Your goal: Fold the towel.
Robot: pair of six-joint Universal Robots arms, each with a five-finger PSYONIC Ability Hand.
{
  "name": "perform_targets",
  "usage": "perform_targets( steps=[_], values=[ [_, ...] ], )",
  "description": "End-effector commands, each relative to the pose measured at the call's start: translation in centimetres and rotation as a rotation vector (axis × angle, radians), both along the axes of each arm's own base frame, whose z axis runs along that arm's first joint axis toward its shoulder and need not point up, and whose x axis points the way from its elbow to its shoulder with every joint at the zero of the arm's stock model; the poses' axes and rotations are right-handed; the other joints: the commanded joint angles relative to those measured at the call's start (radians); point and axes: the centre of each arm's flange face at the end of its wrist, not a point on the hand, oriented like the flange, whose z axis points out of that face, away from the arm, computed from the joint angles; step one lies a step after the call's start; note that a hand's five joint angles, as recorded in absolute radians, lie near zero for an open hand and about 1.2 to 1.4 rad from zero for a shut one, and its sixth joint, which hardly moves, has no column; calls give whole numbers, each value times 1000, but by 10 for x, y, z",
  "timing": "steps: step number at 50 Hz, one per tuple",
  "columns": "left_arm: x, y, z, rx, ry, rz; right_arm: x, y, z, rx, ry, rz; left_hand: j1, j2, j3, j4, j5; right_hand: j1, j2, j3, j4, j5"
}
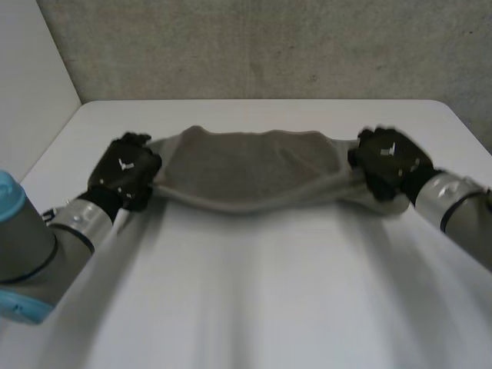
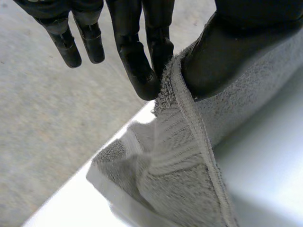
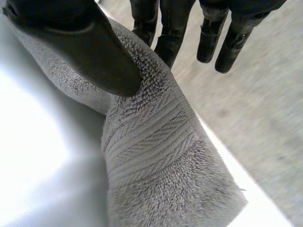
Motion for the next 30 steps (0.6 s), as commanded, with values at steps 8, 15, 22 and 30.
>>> perform_targets(
  steps=[8, 15, 22, 30],
  values=[
    [11, 28, 10, 19, -30, 15, -23, 32, -15, 53, 85, -19, 76, 48, -52, -59, 80, 62, 73, -44, -76, 55],
    [27, 14, 10, 14, -33, 73, -29, 29, -14, 64, 84, -37, 76, 48, -52, -59, 80, 62, 73, -44, -76, 55],
    [29, 8, -26, 123, -53, 82, -37, 21, -34, 132, 92, -63, 76, 48, -52, -59, 80, 62, 73, -44, -76, 55],
    [28, 6, -35, 146, -61, 89, -49, 12, -38, 149, 87, -103, -46, -73, -52, -59, -42, 62, 73, -44, -76, 55]
  ],
)
